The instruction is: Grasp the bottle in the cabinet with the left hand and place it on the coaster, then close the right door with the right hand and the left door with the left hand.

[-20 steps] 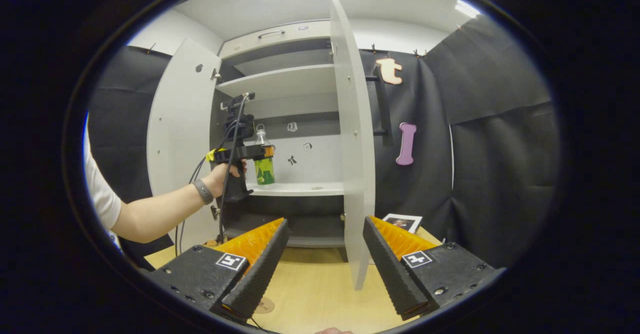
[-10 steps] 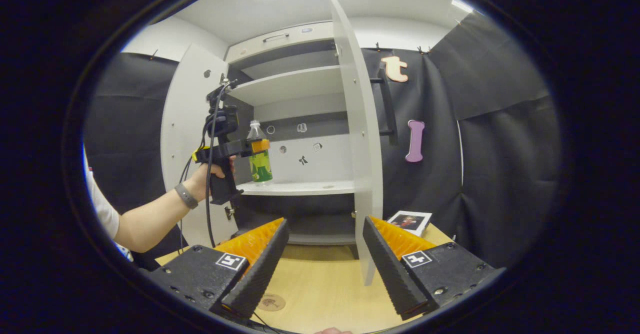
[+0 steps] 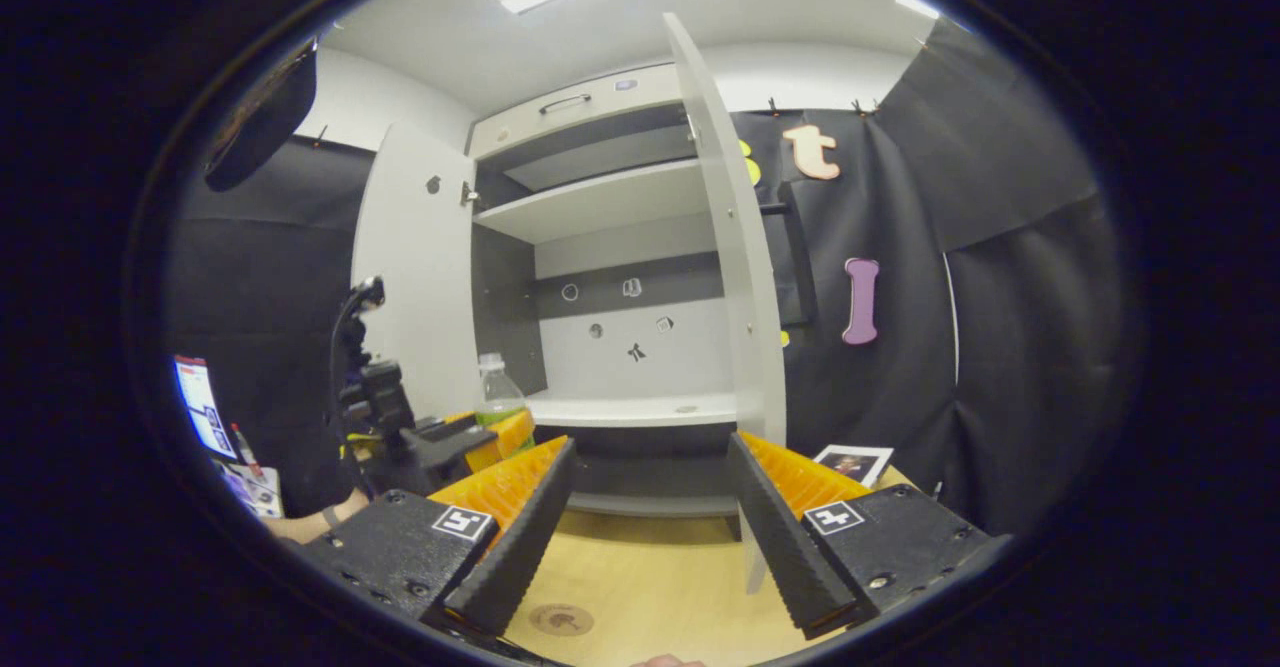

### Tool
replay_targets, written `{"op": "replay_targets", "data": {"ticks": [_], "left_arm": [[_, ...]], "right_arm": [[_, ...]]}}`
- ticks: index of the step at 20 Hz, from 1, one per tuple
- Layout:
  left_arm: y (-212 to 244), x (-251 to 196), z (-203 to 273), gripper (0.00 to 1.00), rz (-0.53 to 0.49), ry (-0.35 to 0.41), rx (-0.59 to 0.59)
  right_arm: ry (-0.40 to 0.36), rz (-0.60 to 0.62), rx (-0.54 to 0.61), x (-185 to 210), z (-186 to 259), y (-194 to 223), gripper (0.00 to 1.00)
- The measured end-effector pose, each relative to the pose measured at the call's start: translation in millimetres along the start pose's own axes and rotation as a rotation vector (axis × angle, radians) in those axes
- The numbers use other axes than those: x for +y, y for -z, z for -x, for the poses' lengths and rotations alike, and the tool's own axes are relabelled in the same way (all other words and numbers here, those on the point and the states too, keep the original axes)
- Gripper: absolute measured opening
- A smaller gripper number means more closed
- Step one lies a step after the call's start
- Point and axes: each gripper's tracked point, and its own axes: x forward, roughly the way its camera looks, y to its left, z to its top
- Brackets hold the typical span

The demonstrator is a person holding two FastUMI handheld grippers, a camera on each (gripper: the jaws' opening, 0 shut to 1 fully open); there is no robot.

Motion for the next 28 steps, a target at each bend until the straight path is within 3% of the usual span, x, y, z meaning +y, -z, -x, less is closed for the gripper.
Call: {"op": "replay_targets", "data": {"ticks": [2,4,5,6,9,12,17,18,23,28], "left_arm": [[32,-15,21,0.74,-0.001,0.009,0.011],[65,-30,42,0.74,0.009,0.015,0.040],[80,-35,52,0.74,0.006,0.008,0.043],[93,-38,61,0.74,0.001,-0.009,0.042],[123,-40,79,0.74,-0.046,-0.075,0.033],[152,-53,90,0.74,-0.090,-0.084,0.031],[200,-73,102,0.74,-0.020,-0.074,0.094],[206,-73,105,0.74,-0.006,-0.082,0.111],[204,-57,105,0.74,-0.013,-0.140,0.070],[203,-58,106,0.75,-0.036,-0.124,0.055]], "right_arm": [[0.011,0.045,-0.001,-2,0,-5,0.94],[0.010,0.072,-0.005,1,1,-9,0.99],[0.005,0.079,-0.003,5,2,-9,0.94],[-0.001,0.083,0.001,9,2,-9,0.99],[-0.040,0.084,0.040,21,6,0,0.99],[-0.041,0.082,0.064,24,9,5,0.99],[-0.028,0.098,0.093,26,9,12,0.99],[-0.029,0.100,0.094,27,8,12,0.94],[-0.035,0.088,0.110,28,2,19,0.98],[-0.037,0.079,0.116,28,-2,20,0.94]]}}
